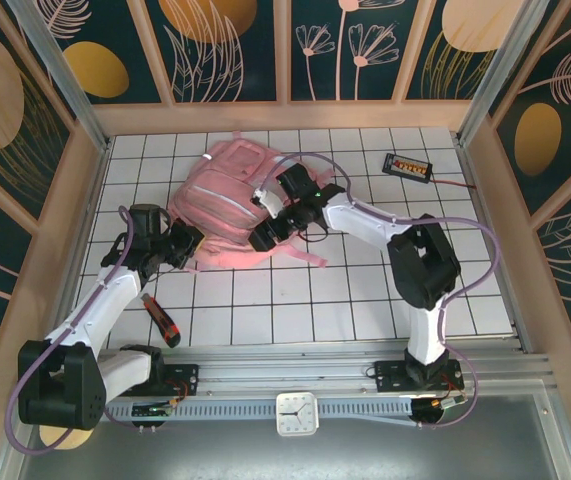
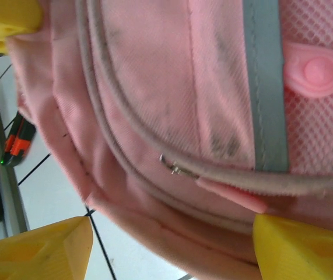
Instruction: Pack books, pencil case, and school supplies into a backpack
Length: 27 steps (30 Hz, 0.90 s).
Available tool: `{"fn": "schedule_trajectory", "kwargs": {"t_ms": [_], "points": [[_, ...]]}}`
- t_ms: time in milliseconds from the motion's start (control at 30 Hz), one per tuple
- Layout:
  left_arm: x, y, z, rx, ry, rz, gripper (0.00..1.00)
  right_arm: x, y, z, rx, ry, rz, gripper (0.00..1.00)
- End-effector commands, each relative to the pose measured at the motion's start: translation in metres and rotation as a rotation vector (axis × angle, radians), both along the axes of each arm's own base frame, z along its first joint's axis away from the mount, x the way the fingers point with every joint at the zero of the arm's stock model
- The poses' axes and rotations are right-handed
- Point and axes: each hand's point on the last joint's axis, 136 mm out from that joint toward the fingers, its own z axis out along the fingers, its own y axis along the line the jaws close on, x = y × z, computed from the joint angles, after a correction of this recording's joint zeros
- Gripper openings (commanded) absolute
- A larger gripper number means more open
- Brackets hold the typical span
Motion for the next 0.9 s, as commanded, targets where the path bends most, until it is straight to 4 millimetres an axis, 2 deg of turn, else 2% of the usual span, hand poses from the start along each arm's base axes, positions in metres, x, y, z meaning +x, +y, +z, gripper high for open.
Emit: {"fn": "schedule_trajectory", "kwargs": {"t_ms": [0,100,300,400,467,500,667,733,867], "points": [[0.007,-0.016,0.038,-0.056,-0.113,-0.083,0.0,0.008,0.006,-0.002,-0.028,-0.029,-0.026,0.71],[0.006,-0.016,0.041,-0.049,-0.114,-0.091,0.0,0.014,0.007,-0.004,-0.031,-0.044,-0.05,0.68],[0.0,-0.016,0.037,-0.047,-0.098,-0.101,0.0,0.026,0.015,0.003,-0.01,-0.077,-0.091,0.5],[0.0,-0.016,0.037,-0.046,-0.099,-0.097,0.0,0.032,0.013,0.003,-0.019,-0.097,-0.112,0.27],[-0.001,-0.015,0.038,-0.044,-0.099,-0.089,0.0,0.034,0.01,0.002,-0.036,-0.103,-0.121,0.05],[-0.001,-0.014,0.038,-0.044,-0.1,-0.087,0.0,0.034,0.007,0.002,-0.042,-0.107,-0.122,0.01],[-0.002,-0.012,0.038,-0.041,-0.102,-0.067,0.0,0.028,-0.01,0.004,-0.071,-0.122,-0.134,0.0],[-0.004,-0.011,0.037,-0.041,-0.101,-0.062,0.0,0.023,-0.013,0.012,-0.032,-0.127,-0.123,0.0],[-0.005,-0.011,0.034,-0.046,-0.098,-0.061,0.0,-0.002,-0.004,0.034,0.113,-0.117,-0.006,0.0]]}}
